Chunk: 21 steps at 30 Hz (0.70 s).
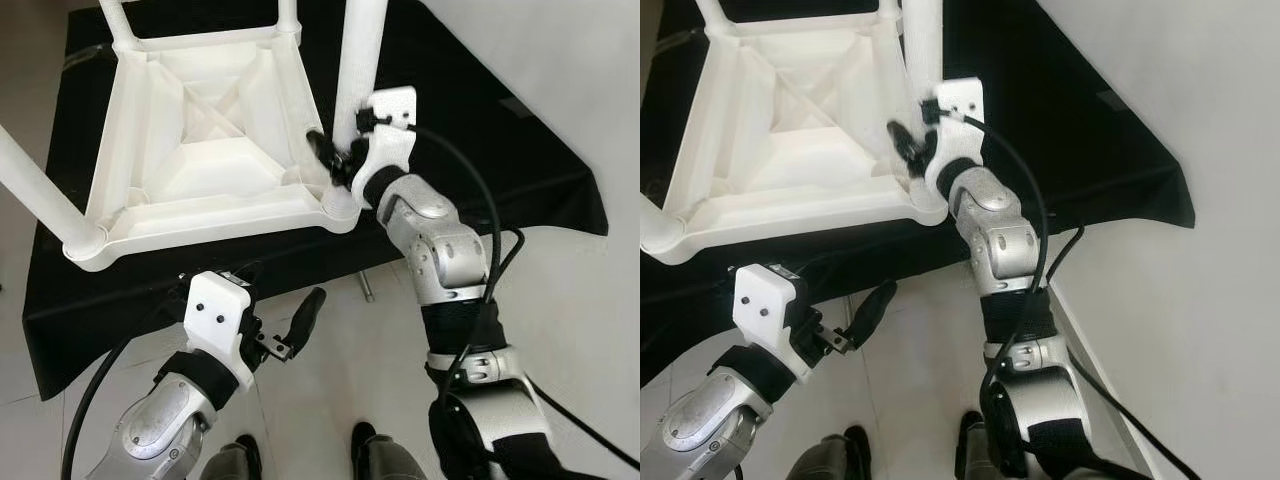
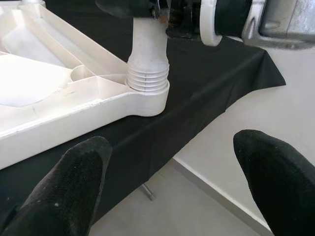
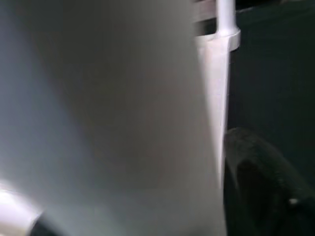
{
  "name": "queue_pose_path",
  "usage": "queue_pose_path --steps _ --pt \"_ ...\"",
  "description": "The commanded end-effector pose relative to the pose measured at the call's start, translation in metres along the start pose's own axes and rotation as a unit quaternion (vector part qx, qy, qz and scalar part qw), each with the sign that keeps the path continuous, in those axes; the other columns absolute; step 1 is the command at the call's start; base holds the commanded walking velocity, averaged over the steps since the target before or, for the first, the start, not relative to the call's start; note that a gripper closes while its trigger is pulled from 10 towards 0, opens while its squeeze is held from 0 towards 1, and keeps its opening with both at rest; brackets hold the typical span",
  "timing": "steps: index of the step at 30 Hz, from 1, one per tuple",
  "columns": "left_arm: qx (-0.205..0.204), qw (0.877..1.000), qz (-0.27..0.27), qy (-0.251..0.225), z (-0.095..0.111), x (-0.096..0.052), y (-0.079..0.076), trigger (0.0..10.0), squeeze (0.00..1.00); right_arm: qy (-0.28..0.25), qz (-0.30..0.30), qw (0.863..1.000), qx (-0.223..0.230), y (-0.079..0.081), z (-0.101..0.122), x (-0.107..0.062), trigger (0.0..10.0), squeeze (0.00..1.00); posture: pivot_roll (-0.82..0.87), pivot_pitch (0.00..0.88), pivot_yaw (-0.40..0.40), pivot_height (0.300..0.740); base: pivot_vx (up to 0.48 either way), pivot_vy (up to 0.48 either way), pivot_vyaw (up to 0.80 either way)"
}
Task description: Building children table
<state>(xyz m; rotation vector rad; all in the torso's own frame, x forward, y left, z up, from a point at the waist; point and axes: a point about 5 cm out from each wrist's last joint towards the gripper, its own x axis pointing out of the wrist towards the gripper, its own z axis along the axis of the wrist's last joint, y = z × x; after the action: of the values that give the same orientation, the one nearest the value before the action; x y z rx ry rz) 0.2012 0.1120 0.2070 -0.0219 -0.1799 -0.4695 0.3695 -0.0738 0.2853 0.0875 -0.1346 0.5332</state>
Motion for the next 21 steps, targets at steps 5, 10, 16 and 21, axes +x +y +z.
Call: queue_pose_path --steps 5,10,16,21 --pt "-0.001 1.0 0.003 0.006 -0.001 -0.002 -0.002 10.0 0.0 -0.017 0.101 0.995 -0.006 0.01 0.017 0.004 10.0 0.0 0.0 0.336 -0.027 0.74 0.0 0.0 0.0" --pt "-0.001 1.0 0.004 0.004 -0.001 -0.002 -0.003 10.0 0.0 -0.007 0.203 0.977 -0.065 0.006 0.028 0.005 10.0 0.0 0.0 0.336 -0.03 0.74 0.0 0.0 0.0" --pt "-0.002 1.0 0.001 0.0 0.001 -0.002 -0.004 10.0 0.0 0.011 0.305 0.948 -0.093 -0.003 0.037 0.006 10.0 0.0 0.0 0.337 -0.03 0.74 0.0 0.0 0.0" --pt "-0.002 1.0 0.001 -0.002 0.003 -0.002 -0.004 10.0 0.0 0.029 0.326 0.938 -0.116 -0.006 0.037 0.012 0.0 0.0 0.0 0.338 -0.032 0.74 0.0 0.0 0.0"
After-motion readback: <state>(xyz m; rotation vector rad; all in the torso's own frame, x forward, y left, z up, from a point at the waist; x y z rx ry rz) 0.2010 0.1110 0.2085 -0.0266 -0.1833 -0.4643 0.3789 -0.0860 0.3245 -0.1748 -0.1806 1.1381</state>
